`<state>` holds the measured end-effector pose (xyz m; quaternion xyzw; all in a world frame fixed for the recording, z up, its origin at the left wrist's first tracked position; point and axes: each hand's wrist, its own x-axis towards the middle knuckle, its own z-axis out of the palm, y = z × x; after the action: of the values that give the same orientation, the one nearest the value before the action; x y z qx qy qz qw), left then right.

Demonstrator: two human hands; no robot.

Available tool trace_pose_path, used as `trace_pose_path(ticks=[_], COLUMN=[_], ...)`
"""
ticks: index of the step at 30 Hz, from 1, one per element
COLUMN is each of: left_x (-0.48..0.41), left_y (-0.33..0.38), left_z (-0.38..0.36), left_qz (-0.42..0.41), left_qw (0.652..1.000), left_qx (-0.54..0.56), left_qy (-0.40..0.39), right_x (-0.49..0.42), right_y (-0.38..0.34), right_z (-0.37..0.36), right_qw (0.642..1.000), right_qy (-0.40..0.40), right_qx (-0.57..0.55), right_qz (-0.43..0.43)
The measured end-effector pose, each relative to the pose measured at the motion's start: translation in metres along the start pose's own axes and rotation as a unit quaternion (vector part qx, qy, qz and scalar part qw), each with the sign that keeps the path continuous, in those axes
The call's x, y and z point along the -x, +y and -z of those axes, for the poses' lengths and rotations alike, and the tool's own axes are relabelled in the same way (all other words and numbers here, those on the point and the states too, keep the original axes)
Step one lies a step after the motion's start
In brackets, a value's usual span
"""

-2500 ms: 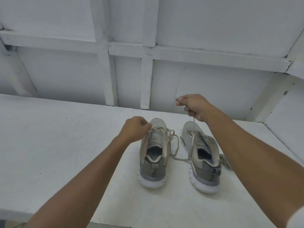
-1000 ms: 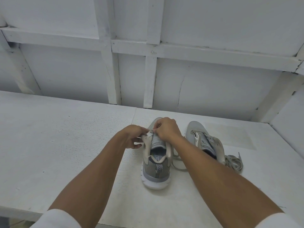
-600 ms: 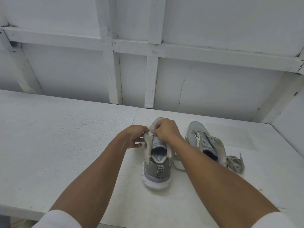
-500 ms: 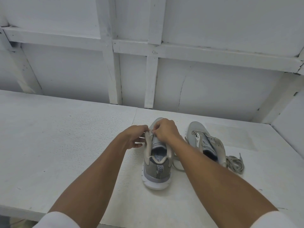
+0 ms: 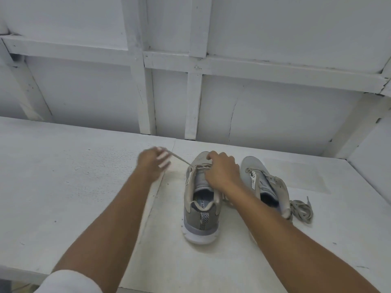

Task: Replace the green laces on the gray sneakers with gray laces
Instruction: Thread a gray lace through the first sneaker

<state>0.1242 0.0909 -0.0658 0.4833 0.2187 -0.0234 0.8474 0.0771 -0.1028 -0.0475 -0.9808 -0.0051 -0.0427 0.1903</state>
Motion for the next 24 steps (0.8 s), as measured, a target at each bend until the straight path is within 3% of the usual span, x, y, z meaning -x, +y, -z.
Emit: trace_pose_path(ticks=[2,3,4,5,7,8,9,10,12,13,15,18,20,22,24], left_x=[-0.016,-0.018,-0.017,-0.014,-0.005,0.003,0.011,0.017,0.020,0.021,0.015,-0.005,-0.011,-0.009,0.002], left_y=[0.045,0.065,0.079,0.084,0.067,0.049,0.028,0.006,-0.022,-0.023,-0.006,0.045,0.067,0.067,0.044], left_z=[0.022,0.029,0.031,0.026,0.004,-0.008,-0.018,-0.024,-0.027,-0.027,-0.021,-0.005,0.004,0.002,-0.010], left_qz=[-0.020,-0.045,-0.073,-0.104,-0.153,-0.168,-0.164,-0.157,-0.192,-0.205,-0.209,-0.244,-0.273,-0.268,-0.237], left_qw=[0.970,0.953,0.955,0.971,0.984,0.953,0.892,0.808,0.654,0.626,0.637,0.707,0.703,0.700,0.710], left_qx=[0.239,0.295,0.283,0.207,-0.084,-0.252,-0.410,-0.545,-0.709,-0.733,-0.730,-0.663,-0.649,-0.656,-0.663], left_qy=[0.036,0.046,0.050,0.055,0.033,-0.024,-0.099,-0.158,-0.181,-0.169,-0.137,0.010,0.098,0.088,-0.015], right_x=[0.019,0.030,0.040,0.048,0.060,0.063,0.065,0.066,0.066,0.066,0.068,0.070,0.070,0.069,0.068], right_y=[0.011,0.015,0.019,0.021,0.023,0.023,0.023,0.024,0.025,0.025,0.026,0.024,0.024,0.025,0.026], right_z=[0.005,0.005,0.006,0.005,0.001,-0.002,-0.003,-0.004,-0.006,-0.006,-0.007,-0.008,-0.008,-0.010,-0.011], right_qw=[0.997,0.992,0.987,0.980,0.966,0.960,0.957,0.955,0.952,0.950,0.947,0.944,0.942,0.942,0.942], right_qy=[0.018,0.023,0.026,0.026,0.028,0.028,0.028,0.031,0.040,0.046,0.052,0.057,0.061,0.062,0.062], right_qx=[-0.073,-0.113,-0.150,-0.184,-0.243,-0.263,-0.274,-0.281,-0.289,-0.294,-0.304,-0.315,-0.319,-0.320,-0.321], right_qz=[-0.032,-0.047,-0.061,-0.073,-0.088,-0.091,-0.092,-0.092,-0.091,-0.090,-0.087,-0.083,-0.084,-0.083,-0.082])
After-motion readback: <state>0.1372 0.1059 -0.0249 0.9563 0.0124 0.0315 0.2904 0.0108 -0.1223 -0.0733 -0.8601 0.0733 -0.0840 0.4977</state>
